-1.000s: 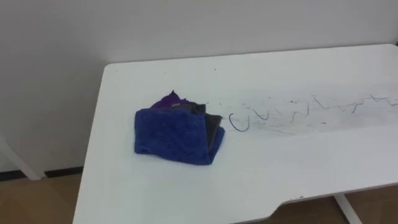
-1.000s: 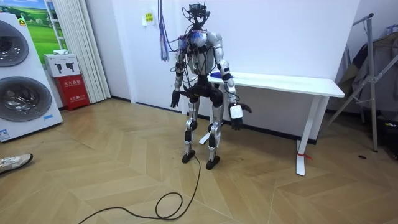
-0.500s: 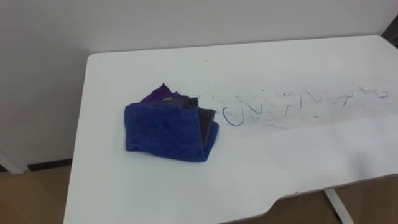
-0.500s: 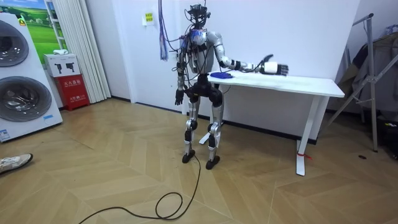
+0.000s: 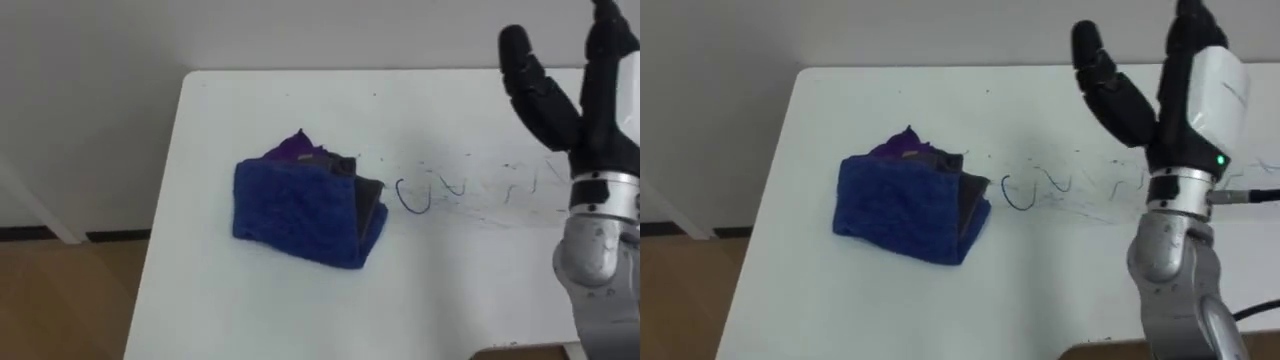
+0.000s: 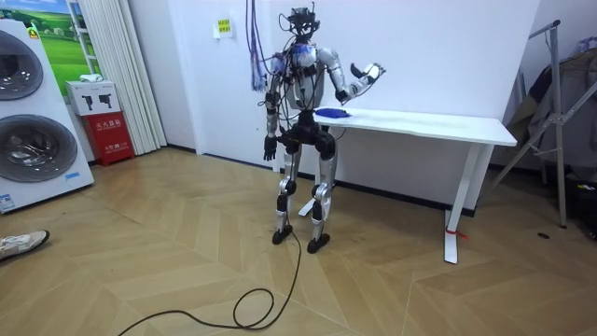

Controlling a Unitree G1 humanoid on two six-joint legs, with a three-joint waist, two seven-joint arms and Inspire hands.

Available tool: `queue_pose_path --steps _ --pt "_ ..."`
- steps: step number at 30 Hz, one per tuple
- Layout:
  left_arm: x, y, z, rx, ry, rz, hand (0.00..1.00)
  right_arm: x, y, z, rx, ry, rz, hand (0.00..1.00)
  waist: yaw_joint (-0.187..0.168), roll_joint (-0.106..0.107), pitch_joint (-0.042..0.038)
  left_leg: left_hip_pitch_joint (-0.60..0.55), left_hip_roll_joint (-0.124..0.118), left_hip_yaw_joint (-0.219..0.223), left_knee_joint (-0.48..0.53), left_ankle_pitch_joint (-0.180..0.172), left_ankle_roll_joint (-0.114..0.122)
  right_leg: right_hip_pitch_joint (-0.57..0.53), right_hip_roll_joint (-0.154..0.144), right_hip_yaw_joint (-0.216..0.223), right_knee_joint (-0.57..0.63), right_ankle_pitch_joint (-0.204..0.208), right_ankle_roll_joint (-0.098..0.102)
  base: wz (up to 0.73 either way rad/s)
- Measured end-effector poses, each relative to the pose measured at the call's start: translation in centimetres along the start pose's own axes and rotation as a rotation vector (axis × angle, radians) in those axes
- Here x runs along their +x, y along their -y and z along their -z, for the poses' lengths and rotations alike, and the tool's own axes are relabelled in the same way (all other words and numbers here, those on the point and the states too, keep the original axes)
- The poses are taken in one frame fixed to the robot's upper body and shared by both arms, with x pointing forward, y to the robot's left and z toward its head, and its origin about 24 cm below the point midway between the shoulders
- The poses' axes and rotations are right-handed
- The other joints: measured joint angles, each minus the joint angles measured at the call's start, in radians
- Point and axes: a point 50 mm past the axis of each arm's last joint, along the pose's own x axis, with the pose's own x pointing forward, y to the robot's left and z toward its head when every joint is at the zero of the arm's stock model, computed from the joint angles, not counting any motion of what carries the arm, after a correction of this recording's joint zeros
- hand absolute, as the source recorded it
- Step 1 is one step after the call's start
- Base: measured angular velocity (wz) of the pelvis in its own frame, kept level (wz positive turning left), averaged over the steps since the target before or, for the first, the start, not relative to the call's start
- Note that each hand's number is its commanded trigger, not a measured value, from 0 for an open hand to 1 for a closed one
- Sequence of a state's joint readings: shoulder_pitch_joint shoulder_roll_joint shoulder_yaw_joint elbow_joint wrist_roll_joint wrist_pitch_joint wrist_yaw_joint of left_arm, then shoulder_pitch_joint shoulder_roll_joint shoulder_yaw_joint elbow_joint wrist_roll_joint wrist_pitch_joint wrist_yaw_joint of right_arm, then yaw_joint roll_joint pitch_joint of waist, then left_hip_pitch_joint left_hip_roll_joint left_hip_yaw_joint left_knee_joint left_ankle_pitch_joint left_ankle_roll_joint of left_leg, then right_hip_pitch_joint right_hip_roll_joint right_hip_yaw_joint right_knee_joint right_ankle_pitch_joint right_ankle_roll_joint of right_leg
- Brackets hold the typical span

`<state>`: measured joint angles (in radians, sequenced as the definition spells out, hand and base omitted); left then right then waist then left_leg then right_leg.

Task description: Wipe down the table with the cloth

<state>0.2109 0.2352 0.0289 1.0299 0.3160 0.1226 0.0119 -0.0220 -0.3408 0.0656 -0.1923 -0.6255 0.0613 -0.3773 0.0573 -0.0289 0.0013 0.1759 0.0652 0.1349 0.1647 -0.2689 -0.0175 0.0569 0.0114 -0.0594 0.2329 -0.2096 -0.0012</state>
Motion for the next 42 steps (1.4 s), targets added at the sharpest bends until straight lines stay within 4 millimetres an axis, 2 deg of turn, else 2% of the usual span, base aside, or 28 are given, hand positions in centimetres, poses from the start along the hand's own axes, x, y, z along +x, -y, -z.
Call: queue_pose_path --steps 3,5,7,9,11,14,15,16,17,18,19,20,21,22,23,24,25,26,28,30,32,34,36,39,42 --pt "0.1 -0.1 -0.8 0.040 0.026 0.011 0.00 0.1 -1.3 -2.1 -0.010 0.104 -0.052 0.00 0.029 -0.006 0.0028 0.001 0.000 -0.003 0.000 0.000 0.000 0.010 0.000 -0.002 -0.015 0.000 0.000 0.08" --pt "0.1 0.0 -1.4 0.063 0.051 0.016 0.00 0.0 -2.1 -3.2 -0.007 0.158 -0.091 0.00 0.033 -0.012 0.0009 -0.007 0.000 -0.010 0.000 0.000 0.000 0.013 -0.003 -0.024 -0.026 0.000 0.000 0.13" --pt "0.2 0.1 -2.0 0.085 0.068 0.028 0.00 -0.5 -3.4 -4.3 -0.027 0.217 -0.171 0.00 0.042 -0.017 0.0028 -0.007 0.000 -0.038 -0.001 0.000 0.000 0.018 -0.001 -0.028 -0.029 0.000 0.000 0.18" --pt "0.2 0.2 -2.1 0.092 0.071 0.036 0.00 -1.0 -4.3 -4.7 -0.031 0.239 -0.234 0.00 0.053 -0.017 0.0044 0.000 0.000 -0.062 -0.001 0.000 0.000 0.030 -0.001 -0.032 -0.032 0.000 -0.001 0.08" --pt "0.2 0.2 -2.1 0.099 0.073 0.041 0.00 -1.7 -5.4 -4.6 -0.060 0.247 -0.303 0.00 0.063 -0.016 0.0051 0.003 -0.001 -0.068 -0.001 0.000 0.000 0.044 -0.003 -0.039 -0.039 0.000 -0.001 0.14" --pt "0.2 0.1 -3.1 0.112 0.099 0.051 0.00 -2.8 -7.6 -3.8 -0.133 0.247 -0.432 0.00 0.074 -0.012 0.0084 0.001 -0.006 -0.089 0.000 0.000 0.000 0.045 -0.006 -0.048 -0.048 0.000 -0.001 0.07" --pt "0.2 0.1 -3.3 0.113 0.105 0.051 0.00 -3.4 -8.6 -3.3 -0.153 0.233 -0.500 0.00 0.082 -0.013 0.0081 -0.011 -0.010 -0.083 0.019 0.000 0.000 0.048 -0.012 -0.040 -0.051 0.003 -0.003 0.20" --pt "0.3 0.0 -3.6 0.118 0.109 0.050 0.00 -4.0 -9.4 -3.1 -0.171 0.225 -0.548 0.00 0.082 -0.039 0.0245 -0.082 -0.034 -0.070 0.126 -0.018 -0.005 0.068 -0.051 0.030 -0.072 0.015 -0.009 0.34" --pt "0.3 0.1 -3.7 0.131 0.111 0.055 0.00 -4.2 -9.6 -2.9 -0.182 0.222 -0.566 0.00 0.079 -0.053 0.0243 -0.132 -0.051 -0.081 0.142 -0.018 -0.007 0.068 -0.073 0.090 -0.084 0.015 -0.008 0.74" --pt "0.3 0.3 -5.1 0.159 0.149 0.068 0.00 -4.2 -9.5 -2.3 -0.207 0.217 -0.582 0.00 0.083 -0.051 0.0201 -0.222 -0.072 -0.084 0.055 0.030 0.012 0.042 -0.084 0.106 -0.078 0.012 -0.001 0.37" --pt "0.2 0.0 -5.9 0.191 0.177 0.057 0.00 -4.6 -9.8 -1.6 -0.233 0.202 -0.620 0.00 0.127 -0.066 0.0094 -0.223 -0.081 -0.057 0.043 0.094 0.048 0.011 -0.101 0.099 -0.059 0.000 0.034 0.15" --pt "0.3 0.1 -6.0 0.200 0.177 0.058 0.00 -4.7 -10.0 -1.5 -0.247 0.201 -0.638 0.00 0.145 -0.063 0.0113 -0.212 -0.078 -0.055 0.037 0.096 0.051 0.007 -0.097 0.064 -0.055 -0.003 0.048 -0.32" --pt "0.3 0.0 -5.7 0.204 0.168 0.057 0.00 -5.0 -10.5 -1.3 -0.272 0.207 -0.668 0.00 0.166 -0.055 0.0140 -0.192 -0.074 -0.100 0.036 0.096 0.051 -0.001 -0.079 0.003 -0.045 -0.009 0.043 -0.24" --pt "0.3 -0.2 -5.5 0.202 0.157 0.054 0.00 -5.3 -10.8 -1.2 -0.276 0.216 -0.697 0.00 0.175 -0.037 0.0175 -0.171 -0.057 -0.198 0.028 0.096 0.051 -0.037 -0.029 -0.030 -0.055 -0.005 0.015 -0.20" --pt "0.4 -0.2 -5.3 0.199 0.147 0.055 0.00 -5.4 -10.9 -1.2 -0.278 0.220 -0.707 0.00 0.173 -0.028 0.0183 -0.161 -0.045 -0.236 0.023 0.095 0.050 -0.061 -0.005 -0.041 -0.072 0.013 -0.010 -0.26" --pt "0.5 -0.2 -4.7 0.188 0.122 0.058 0.00 -5.7 -11.2 -1.1 -0.295 0.231 -0.723 0.00 0.168 -0.026 0.0183 -0.142 -0.040 -0.263 0.021 0.089 0.037 -0.107 0.014 -0.080 -0.120 0.077 -0.037 -0.05" --pt "0.5 0.4 -4.0 0.185 0.096 0.079 0.00 -6.2 -11.4 -0.4 -0.325 0.220 -0.749 0.00 0.143 -0.005 0.0135 -0.102 -0.031 -0.264 0.016 0.058 0.004 -0.106 0.005 -0.140 -0.087 0.166 -0.058 0.13" --pt "0.5 0.6 -3.7 0.187 0.089 0.088 0.00 -6.7 -11.6 0.1 -0.337 0.201 -0.773 0.00 0.126 0.001 0.0074 -0.083 -0.024 -0.251 0.003 0.057 0.001 -0.092 0.009 -0.145 -0.078 0.162 -0.055 0.37" --pt "0.4 0.4 -4.4 0.185 0.120 0.079 0.00 -7.7 -11.8 1.8 -0.393 0.124 -0.845 0.00 0.112 0.004 0.0057 -0.054 -0.019 -0.191 -0.018 0.066 -0.002 -0.065 0.012 -0.145 -0.078 0.154 -0.054 0.17" --pt "0.4 0.0 -5.1 0.178 0.139 0.067 0.00 -7.9 -11.9 2.0 -0.424 0.130 -0.855 0.00 0.110 -0.006 0.0118 -0.055 -0.023 -0.192 -0.022 0.065 -0.002 -0.068 0.011 -0.145 -0.081 0.151 -0.056 -0.08" --pt "0.4 0.1 -5.4 0.177 0.144 0.067 0.00 -8.1 -12.2 2.5 -0.441 0.115 -0.865 0.00 0.109 -0.015 0.0065 -0.050 -0.030 -0.189 -0.021 0.063 0.003 -0.064 0.008 -0.149 -0.081 0.150 -0.054 0.00" --pt "0.4 0.0 -5.2 0.177 0.138 0.060 0.00 -8.6 -12.1 3.3 -0.476 0.096 -0.879 0.00 0.108 -0.025 0.0015 -0.043 -0.037 -0.179 -0.019 0.049 0.027 -0.055 0.007 -0.149 -0.078 0.138 -0.051 0.06" --pt "0.3 0.0 -4.4 0.177 0.118 0.059 0.00 -9.1 -11.9 3.9 -0.494 0.075 -0.886 0.00 0.109 -0.036 -0.0043 -0.044 -0.041 -0.177 -0.015 0.043 0.035 -0.049 0.008 -0.148 -0.078 0.135 -0.046 0.08" --pt "0.3 0.3 -3.1 0.180 0.078 0.068 0.00 -9.9 -11.5 4.8 -0.499 0.036 -0.889 0.00 0.111 -0.036 -0.0035 -0.042 -0.048 -0.175 0.000 0.035 0.046 -0.037 0.002 -0.142 -0.077 0.133 -0.035 0.06" --pt "0.3 0.1 -2.9 0.182 0.075 0.062 0.00 -10.2 -11.3 5.1 -0.497 0.025 -0.875 0.00 0.111 -0.034 -0.0019 -0.043 -0.054 -0.176 0.001 0.035 0.046 -0.037 -0.003 -0.139 -0.075 0.135 -0.030 0.00"
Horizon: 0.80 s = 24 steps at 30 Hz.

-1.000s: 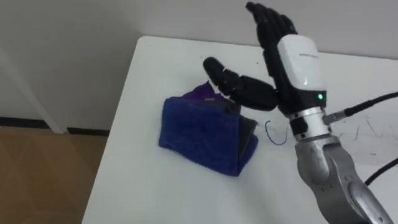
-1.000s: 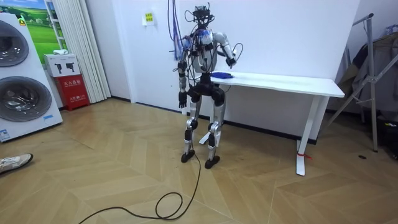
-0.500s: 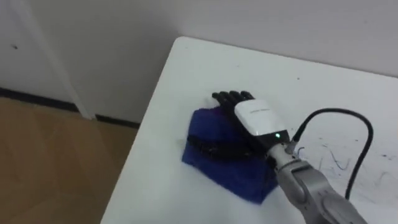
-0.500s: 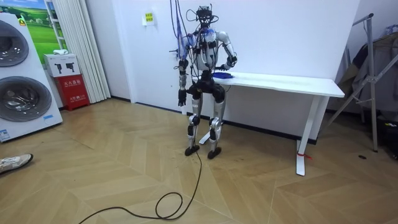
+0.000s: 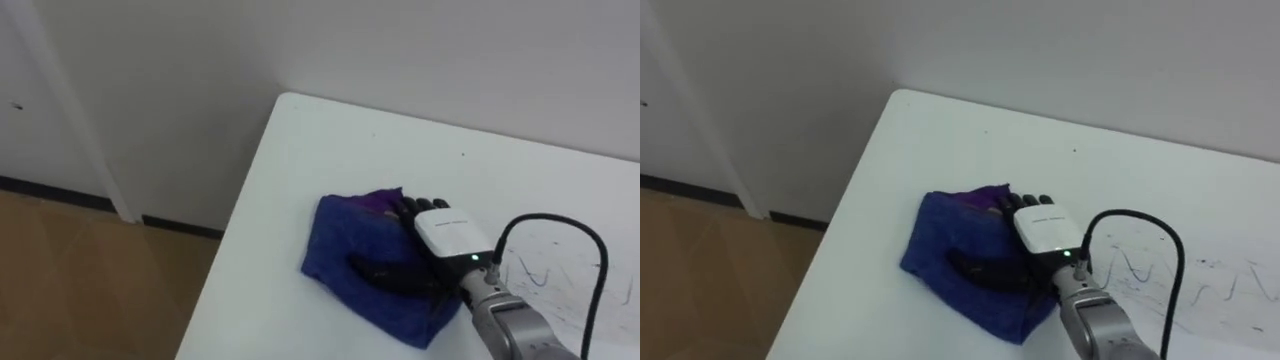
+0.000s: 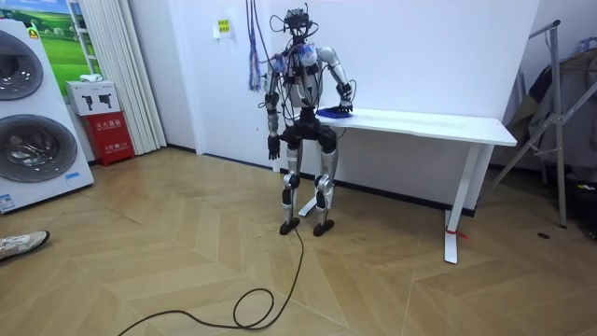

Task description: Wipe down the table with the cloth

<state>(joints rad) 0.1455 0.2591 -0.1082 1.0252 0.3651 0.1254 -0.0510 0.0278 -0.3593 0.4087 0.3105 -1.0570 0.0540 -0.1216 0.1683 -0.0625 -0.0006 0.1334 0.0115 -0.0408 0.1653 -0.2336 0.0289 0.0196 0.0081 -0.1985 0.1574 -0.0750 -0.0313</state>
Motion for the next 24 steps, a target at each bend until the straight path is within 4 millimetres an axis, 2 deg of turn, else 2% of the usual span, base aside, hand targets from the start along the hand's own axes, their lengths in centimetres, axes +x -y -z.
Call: queue_pose_path --steps 4,5,6,7,15,24 --pt "0.0 -0.2 -0.1 0.002 0.013 -0.009 0.00 -0.2 -0.4 0.3 0.004 0.009 0.026 0.00 -0.005 0.000 0.0004 -0.001 -0.001 0.000 -0.002 -0.002 0.004 0.000 -0.003 -0.011 0.000 -0.003 0.005 0.00" --pt "0.0 -0.2 -0.2 0.002 0.016 -0.009 0.00 -0.2 -0.5 0.3 0.004 0.013 0.030 0.19 -0.006 0.000 0.0005 -0.001 -0.001 0.000 -0.002 -0.003 0.005 0.000 -0.003 -0.013 0.000 -0.004 0.006 0.04" --pt "0.0 -0.2 -0.2 0.003 0.020 -0.009 0.00 -0.3 -0.5 0.4 0.007 0.016 0.041 0.78 -0.009 0.000 0.0007 -0.001 -0.001 0.000 -0.003 -0.004 0.006 0.001 -0.003 -0.018 -0.001 -0.004 0.006 0.05" --pt "0.0 -0.2 -0.3 0.003 0.024 -0.010 0.00 -0.6 -0.6 0.5 0.012 0.017 0.045 1.00 -0.011 0.001 0.0008 -0.001 0.000 0.001 -0.004 -0.004 0.006 0.002 -0.003 -0.019 -0.001 -0.005 0.007 0.05" --pt "-0.1 -0.3 0.1 -0.002 0.025 -0.012 0.00 -1.3 0.0 -0.4 0.051 0.095 0.146 1.00 -0.028 0.004 0.0034 0.023 0.004 0.014 -0.021 -0.005 0.008 0.017 -0.001 -0.019 -0.005 -0.007 0.011 0.00" --pt "-0.2 -0.1 0.8 0.036 0.012 -0.013 0.00 -2.0 -0.2 -0.8 0.117 0.132 0.219 1.00 -0.018 0.001 0.0016 0.019 -0.002 0.016 -0.014 -0.006 0.011 0.015 -0.006 -0.016 0.001 -0.007 0.012 0.00"
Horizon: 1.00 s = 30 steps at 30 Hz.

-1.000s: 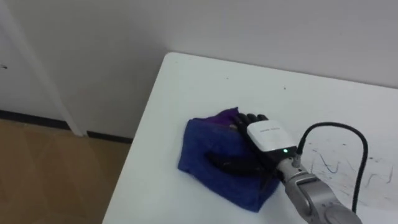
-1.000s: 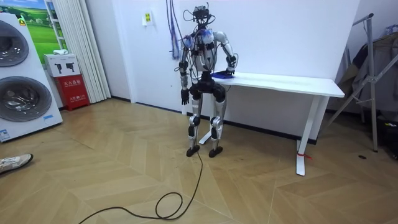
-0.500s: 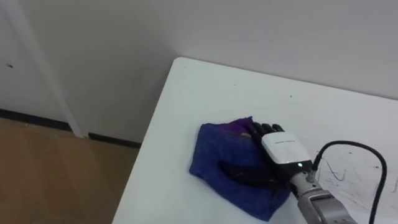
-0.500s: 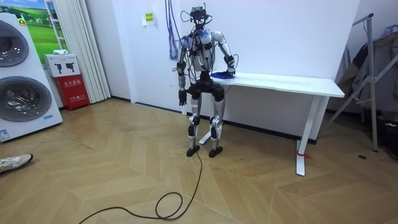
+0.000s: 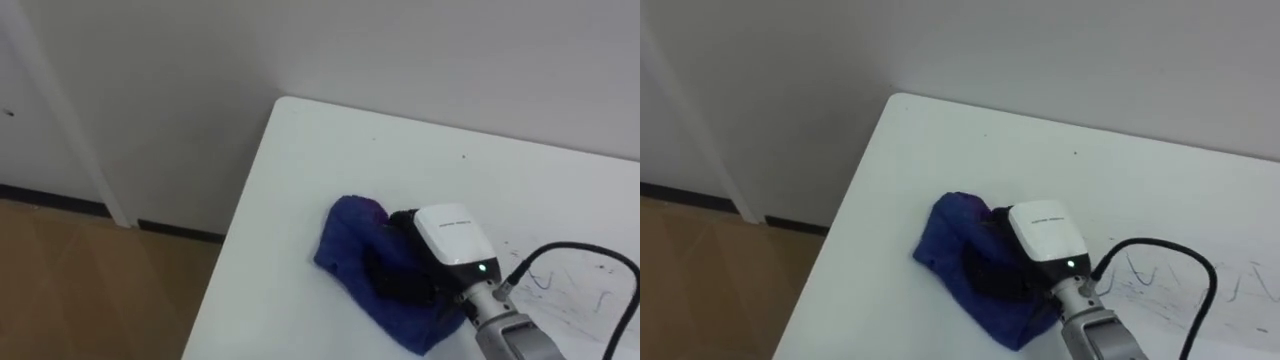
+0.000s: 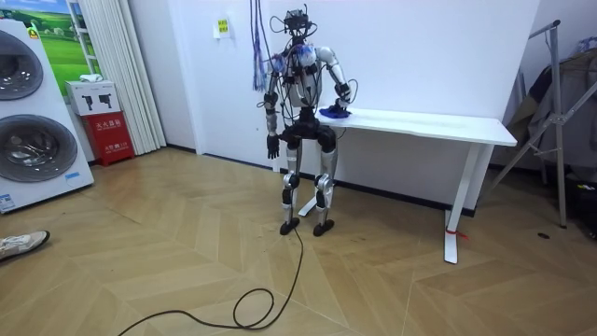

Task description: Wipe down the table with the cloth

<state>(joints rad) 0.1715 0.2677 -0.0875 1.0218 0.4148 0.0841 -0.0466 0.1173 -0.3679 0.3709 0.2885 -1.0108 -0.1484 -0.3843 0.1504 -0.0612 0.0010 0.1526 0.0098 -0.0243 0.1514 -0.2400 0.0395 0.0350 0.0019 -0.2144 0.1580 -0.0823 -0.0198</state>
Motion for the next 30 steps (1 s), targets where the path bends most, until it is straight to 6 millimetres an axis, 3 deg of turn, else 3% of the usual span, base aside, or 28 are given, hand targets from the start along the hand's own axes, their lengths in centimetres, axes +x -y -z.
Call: queue_pose_path --steps 12,15,19,23,26,30 --pt "0.0 0.0 -0.2 0.029 0.009 0.001 0.00 0.2 0.6 0.2 0.025 -0.002 -0.003 1.00 0.015 0.004 -0.0046 0.003 0.002 0.000 -0.002 0.000 0.000 0.003 0.002 0.002 -0.003 0.000 0.000 0.00" --pt "0.0 0.5 -0.5 0.021 0.006 0.011 0.00 0.9 0.5 -0.2 0.086 -0.032 -0.039 1.00 0.016 0.013 -0.0028 0.019 0.006 0.012 -0.007 0.000 0.000 0.013 0.008 0.011 -0.002 0.001 -0.001 -0.11" --pt "-0.1 1.5 -0.3 0.003 -0.029 0.019 0.00 3.3 1.0 -1.8 0.149 -0.061 -0.079 1.00 0.020 0.032 0.0014 0.035 0.015 0.044 -0.007 -0.006 -0.002 0.012 0.020 0.036 0.005 0.006 -0.009 -0.25" --pt "0.0 2.4 -0.7 -0.024 -0.040 0.028 0.00 4.6 1.7 -1.6 0.149 -0.082 -0.091 1.00 0.015 0.054 0.0052 0.022 0.014 0.055 -0.003 -0.005 -0.002 -0.008 0.019 0.047 0.017 0.007 -0.011 -0.09" --pt "-0.1 1.9 -0.3 -0.080 -0.058 0.009 0.00 4.7 1.3 -0.3 0.175 -0.129 -0.089 1.00 0.002 0.056 0.0030 0.021 0.014 0.050 0.000 -0.005 -0.003 -0.006 0.018 0.042 0.015 0.007 -0.011 0.10" --pt "-0.4 1.3 1.9 -0.179 -0.124 -0.027 0.00 1.6 0.0 4.9 0.275 -0.387 -0.005 1.00 -0.046 0.047 -0.0025 0.031 0.009 0.035 0.001 -0.004 -0.002 0.023 0.004 0.021 0.002 -0.001 0.001 0.24"
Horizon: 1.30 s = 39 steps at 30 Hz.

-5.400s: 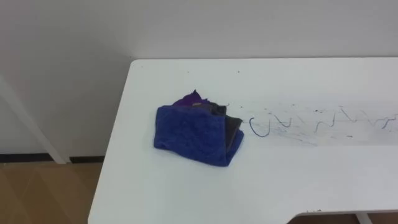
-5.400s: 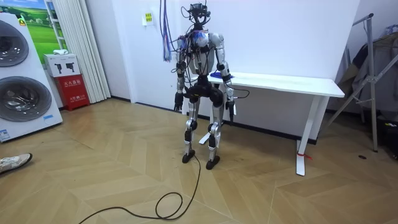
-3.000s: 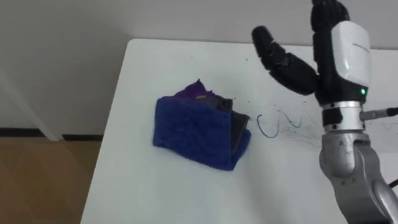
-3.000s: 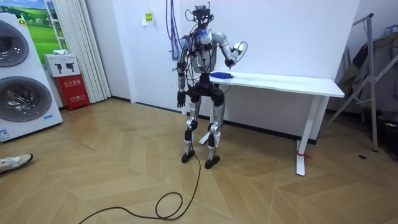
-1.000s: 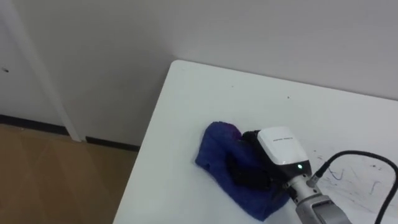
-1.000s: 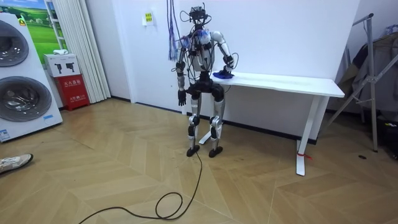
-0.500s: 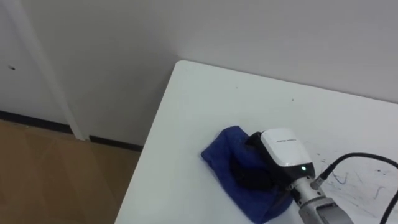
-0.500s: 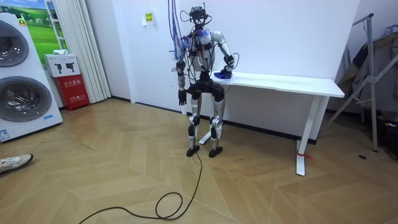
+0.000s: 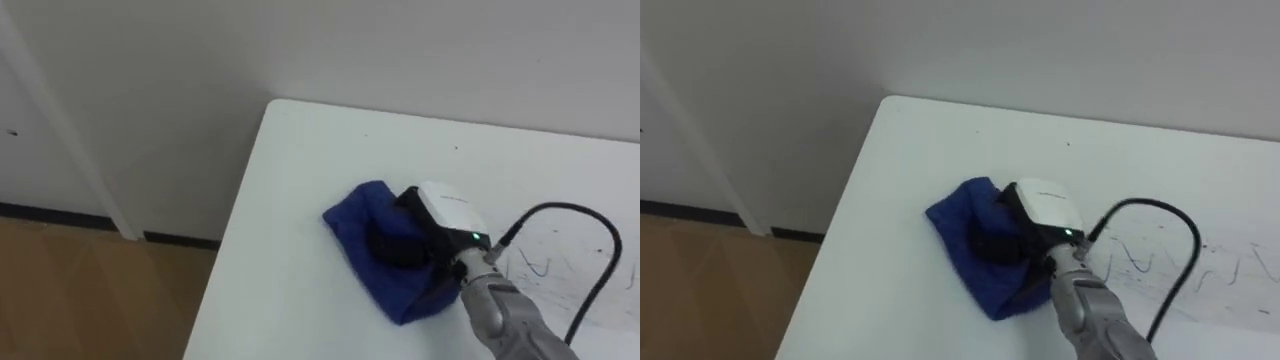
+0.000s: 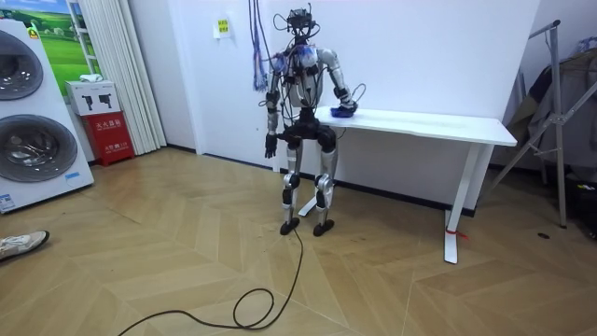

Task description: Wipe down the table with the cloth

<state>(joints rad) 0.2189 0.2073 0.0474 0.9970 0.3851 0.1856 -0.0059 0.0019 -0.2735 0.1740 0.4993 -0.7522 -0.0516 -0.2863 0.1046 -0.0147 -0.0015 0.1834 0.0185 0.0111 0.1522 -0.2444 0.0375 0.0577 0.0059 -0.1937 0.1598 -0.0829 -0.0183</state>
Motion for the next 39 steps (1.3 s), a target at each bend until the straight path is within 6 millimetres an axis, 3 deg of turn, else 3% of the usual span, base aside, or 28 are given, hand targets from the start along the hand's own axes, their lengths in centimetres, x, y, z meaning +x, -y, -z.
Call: queue_pose_path --steps 1,2,4,5,7,10,14,17,20,21,23,25,26,27,28,30,32,34,36,38,39 --pt "0.0 -0.5 0.9 -0.030 -0.031 -0.015 0.00 -0.9 0.0 2.3 0.025 -0.096 0.040 1.00 -0.020 -0.005 -0.0031 0.005 0.001 -0.003 0.001 0.000 0.001 0.012 -0.004 -0.006 -0.007 -0.003 0.005 0.28" --pt "-0.1 -0.7 1.3 -0.047 -0.044 -0.024 0.00 -1.3 0.1 3.5 0.035 -0.144 0.062 1.00 -0.025 -0.008 -0.0065 0.007 0.001 -0.001 0.001 0.001 0.002 0.012 -0.006 -0.006 -0.007 -0.004 0.007 0.09" --pt "-0.2 -1.7 2.8 -0.111 -0.084 -0.071 0.00 -3.0 0.5 7.9 0.077 -0.350 0.140 1.00 -0.037 -0.021 -0.0120 0.010 0.000 0.016 0.001 0.001 0.003 0.015 -0.008 -0.003 -0.007 -0.003 0.011 -0.10" --pt "-0.3 -2.0 3.1 -0.120 -0.093 -0.079 0.00 -3.4 0.6 8.9 0.087 -0.396 0.150 1.00 -0.042 -0.025 -0.0128 0.012 -0.001 0.016 0.001 0.000 0.003 0.017 -0.009 -0.003 -0.006 -0.002 0.012 -0.04" --pt "-0.4 -2.6 4.0 -0.147 -0.113 -0.097 0.00 -5.1 1.4 12.5 0.084 -0.545 0.165 1.00 -0.066 -0.027 -0.0165 0.019 0.000 0.017 0.003 -0.010 0.018 0.030 -0.009 -0.006 -0.006 -0.001 0.013 0.06" --pt "-0.5 -3.4 4.4 -0.147 -0.121 -0.116 0.00 -7.0 2.2 15.5 0.133 -0.699 0.199 1.00 -0.089 -0.027 -0.0175 0.019 0.000 0.017 0.011 -0.014 0.022 0.032 -0.011 -0.010 -0.002 -0.001 0.015 0.02" --pt "-0.5 -3.8 4.2 -0.189 -0.099 -0.122 0.00 -7.2 2.9 16.2 0.177 -0.736 0.228 1.00 -0.117 -0.026 -0.0175 0.019 0.001 0.017 0.012 -0.014 0.022 0.025 -0.012 -0.011 0.010 -0.002 0.014 -0.02" --pt "-0.4 -3.9 3.4 -0.209 -0.070 -0.118 0.00 -6.2 3.2 15.7 0.194 -0.727 0.212 1.00 -0.123 -0.025 -0.0166 0.019 0.000 0.019 0.012 -0.014 0.022 0.023 -0.011 -0.006 0.011 -0.002 0.014 -0.08" --pt "-0.1 -3.8 1.5 -0.173 -0.035 -0.105 0.00 -4.0 3.7 13.8 0.148 -0.685 0.180 1.00 -0.106 -0.021 -0.0131 0.019 0.000 0.045 0.012 -0.014 0.022 0.001 -0.005 0.024 0.027 0.000 0.011 -0.36" --pt "0.1 -3.6 0.1 -0.161 -0.009 -0.096 0.00 -2.7 4.2 12.3 0.088 -0.626 0.162 1.00 -0.093 -0.021 -0.0080 0.017 0.000 0.058 0.011 -0.013 0.022 -0.013 -0.001 0.042 0.040 0.001 0.009 -0.59" --pt "0.4 -3.4 -2.4 -0.151 0.034 -0.079 0.00 -0.2 4.3 8.0 -0.003 -0.466 0.104 1.00 -0.059 -0.021 -0.0067 0.011 0.003 0.086 0.008 -0.012 0.020 -0.038 0.005 0.053 0.049 0.009 -0.001 -0.63" --pt "0.6 -3.1 -4.6 -0.137 0.069 -0.060 0.00 3.4 4.2 -1.0 -0.106 -0.144 0.062 1.00 -0.008 -0.024 -0.0031 0.010 0.008 0.089 0.008 -0.010 0.015 -0.056 0.019 0.053 0.052 0.021 -0.018 -0.57" --pt "0.6 -3.1 -5.1 -0.132 0.080 -0.057 0.00 4.0 4.0 -3.5 -0.121 -0.059 0.046 1.00 -0.002 -0.027 -0.0001 0.009 0.009 0.087 0.008 -0.009 0.012 -0.056 0.021 0.051 0.051 0.022 -0.020 -0.07" --pt "0.6 -2.9 -6.3 -0.114 0.106 -0.049 0.00 5.0 4.0 -7.2 -0.132 0.068 0.023 1.00 0.015 -0.032 0.0043 0.002 0.006 0.072 0.008 -0.006 0.006 -0.055 0.022 0.039 0.043 0.024 -0.023 0.37" --pt "0.5 -2.4 -7.3 -0.113 0.132 -0.037 0.00 5.7 4.5 -9.6 -0.129 0.150 0.009 1.00 0.038 -0.035 0.0074 -0.007 0.007 0.053 0.008 -0.003 0.002 -0.055 0.020 0.021 0.039 0.023 -0.025 0.51" --pt "0.4 -1.8 -7.5 -0.124 0.139 -0.015 0.00 6.2 5.1 -11.1 -0.124 0.192 0.004 1.00 0.072 -0.037 0.0070 -0.025 0.006 0.020 0.007 0.002 0.000 -0.053 0.012 -0.015 0.030 0.017 -0.023 0.67" --pt "0.5 -1.4 -5.8 -0.135 0.090 -0.008 0.00 6.4 4.9 -11.0 -0.128 0.184 -0.012 1.00 0.093 -0.035 0.0071 -0.035 0.007 -0.010 0.012 0.003 -0.001 -0.046 0.009 -0.045 0.014 0.017 -0.023 0.61" --pt "0.6 -0.9 -3.2 -0.127 0.011 -0.005 0.00 6.0 2.9 -8.3 -0.132 0.089 -0.086 1.00 0.090 -0.034 0.0091 -0.041 0.004 -0.043 0.019 0.004 -0.001 -0.025 -0.001 -0.075 -0.007 0.012 -0.015 0.64" --pt "0.5 -0.4 -1.7 -0.123 -0.027 0.003 0.00 5.3 2.4 -6.4 -0.060 0.057 -0.052 1.00 0.082 -0.026 0.0151 -0.048 0.002 -0.042 0.022 0.005 0.001 -0.024 -0.009 -0.084 -0.014 0.011 -0.013 0.27" --pt "0.4 -0.4 -0.8 -0.104 -0.053 -0.002 0.00 4.5 1.6 -4.6 -0.031 0.029 -0.011 1.00 0.067 -0.023 0.0150 -0.042 -0.007 -0.040 0.022 0.008 0.006 -0.006 -0.020 -0.085 -0.029 0.008 0.005 0.19" --pt "0.4 -0.5 -0.5 -0.090 -0.060 -0.009 0.00 3.5 1.0 -2.8 -0.011 -0.016 0.023 1.00 0.061 -0.018 0.0123 -0.033 -0.013 -0.039 0.019 0.010 0.009 0.002 -0.028 -0.083 -0.025 0.002 0.014 0.30"
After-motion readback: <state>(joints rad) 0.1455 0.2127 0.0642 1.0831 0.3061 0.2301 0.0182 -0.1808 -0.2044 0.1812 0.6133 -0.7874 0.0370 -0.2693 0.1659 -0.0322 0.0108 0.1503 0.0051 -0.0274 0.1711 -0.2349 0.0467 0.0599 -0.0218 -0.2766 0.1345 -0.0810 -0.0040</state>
